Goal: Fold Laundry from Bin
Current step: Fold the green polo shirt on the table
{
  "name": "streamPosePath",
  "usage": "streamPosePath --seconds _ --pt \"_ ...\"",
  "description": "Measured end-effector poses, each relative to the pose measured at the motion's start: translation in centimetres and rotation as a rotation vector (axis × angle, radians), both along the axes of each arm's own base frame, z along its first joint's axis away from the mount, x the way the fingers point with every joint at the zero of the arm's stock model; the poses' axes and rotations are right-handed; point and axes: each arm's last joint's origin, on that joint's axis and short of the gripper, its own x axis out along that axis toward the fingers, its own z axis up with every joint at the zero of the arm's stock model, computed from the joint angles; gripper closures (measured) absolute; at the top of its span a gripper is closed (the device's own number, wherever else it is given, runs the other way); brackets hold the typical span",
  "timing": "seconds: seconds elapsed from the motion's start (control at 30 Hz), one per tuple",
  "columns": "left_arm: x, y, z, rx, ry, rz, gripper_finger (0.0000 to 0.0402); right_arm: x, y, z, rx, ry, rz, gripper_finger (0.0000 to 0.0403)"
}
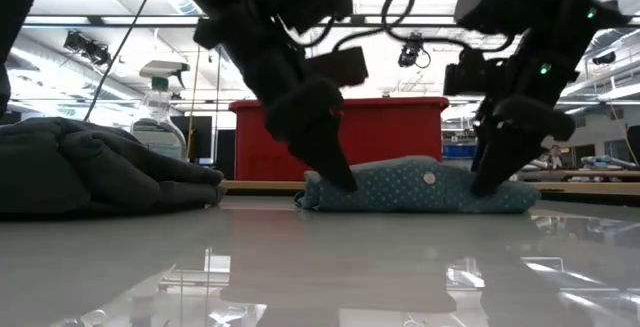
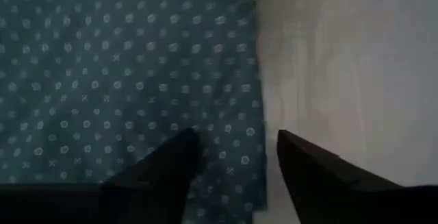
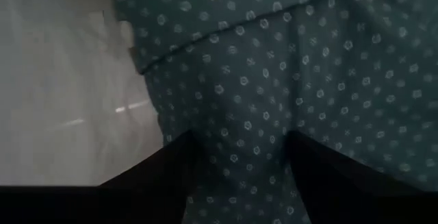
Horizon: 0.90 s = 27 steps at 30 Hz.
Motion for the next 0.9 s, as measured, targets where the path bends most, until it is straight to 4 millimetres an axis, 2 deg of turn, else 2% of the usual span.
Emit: streamPosePath --seconds 0.1,0.23,0.33,0.43,0.6,0.73,0.9 --pt "0.0 0.4 -0.3 -0.005 0.014 0.022 0.0236 0.5 0.0 -0.7 0.021 -0.007 -0.011 0.0204" --pt "0.1 0.8 -1.4 -0.036 0.04 0.083 0.0297 1.6 0.4 -1.9 0.072 -0.023 0.016 0.0275" --pt "0.3 0.8 -1.9 -0.078 0.038 0.121 0.0345 2.0 0.6 -2.7 0.123 -0.026 0.007 0.0329" --pt "0.4 0.2 -2.1 -0.147 0.035 0.114 0.0386 2.0 1.0 -2.6 0.173 -0.042 -0.028 0.0378" --pt "0.1 -2.4 -1.8 -0.244 0.051 0.084 0.039 1.1 1.9 -1.2 0.274 -0.064 -0.057 0.0384" --pt "0.1 -5.1 -1.2 -0.254 0.052 0.029 0.039 0.1 2.7 0.1 0.316 -0.078 -0.094 0.0384" --pt "0.3 -8.0 0.3 -0.294 0.031 -0.005 0.039 -1.1 4.7 1.2 0.41 -0.086 -0.11 0.0384"
